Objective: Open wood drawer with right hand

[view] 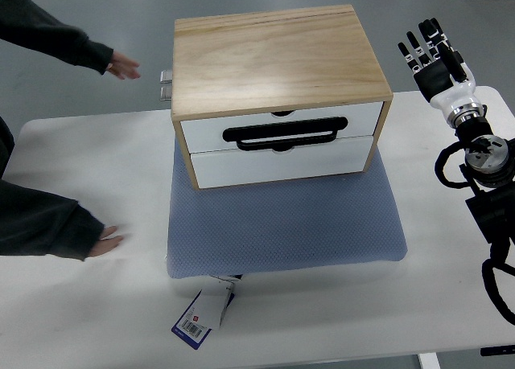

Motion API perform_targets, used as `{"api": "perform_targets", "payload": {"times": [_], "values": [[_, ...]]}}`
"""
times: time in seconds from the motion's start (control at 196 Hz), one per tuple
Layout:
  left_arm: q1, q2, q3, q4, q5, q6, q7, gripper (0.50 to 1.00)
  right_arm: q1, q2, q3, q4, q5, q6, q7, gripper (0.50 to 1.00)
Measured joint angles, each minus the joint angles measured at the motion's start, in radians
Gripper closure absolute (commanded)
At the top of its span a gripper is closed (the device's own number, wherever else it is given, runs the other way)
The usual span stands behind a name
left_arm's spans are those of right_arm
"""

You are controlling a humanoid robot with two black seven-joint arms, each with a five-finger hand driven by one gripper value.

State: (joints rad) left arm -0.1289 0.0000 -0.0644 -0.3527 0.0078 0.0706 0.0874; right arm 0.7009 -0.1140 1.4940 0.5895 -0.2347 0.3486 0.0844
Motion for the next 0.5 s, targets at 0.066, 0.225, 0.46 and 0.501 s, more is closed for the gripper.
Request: {"api": "perform_targets", "payload": {"times": [0.066, 0.225, 0.46, 0.501], "values": [[0.000, 0.000, 0.000, 0.000, 0.000, 0.000, 0.000, 0.500, 0.000, -0.001, -0.002, 0.000, 0.000, 0.000, 0.000, 0.556], [0.000, 0.000, 0.000, -0.001, -0.002, 0.000, 0.000, 0.500, 0.000, -0.001, -0.004, 0.000, 0.000, 0.000, 0.000, 0.556], [0.000, 0.000, 0.000, 0.000, -0.008, 0.001, 0.000, 0.500, 0.077, -0.061, -0.095, 0.016, -0.017, -0.007, -0.030, 0.556], [0.000, 0.000, 0.000, 0.000, -0.008, 0.001, 0.000, 0.500, 0.104, -0.100, -0.142, 0.036, -0.038, -0.010, -0.053, 0.556]]}}
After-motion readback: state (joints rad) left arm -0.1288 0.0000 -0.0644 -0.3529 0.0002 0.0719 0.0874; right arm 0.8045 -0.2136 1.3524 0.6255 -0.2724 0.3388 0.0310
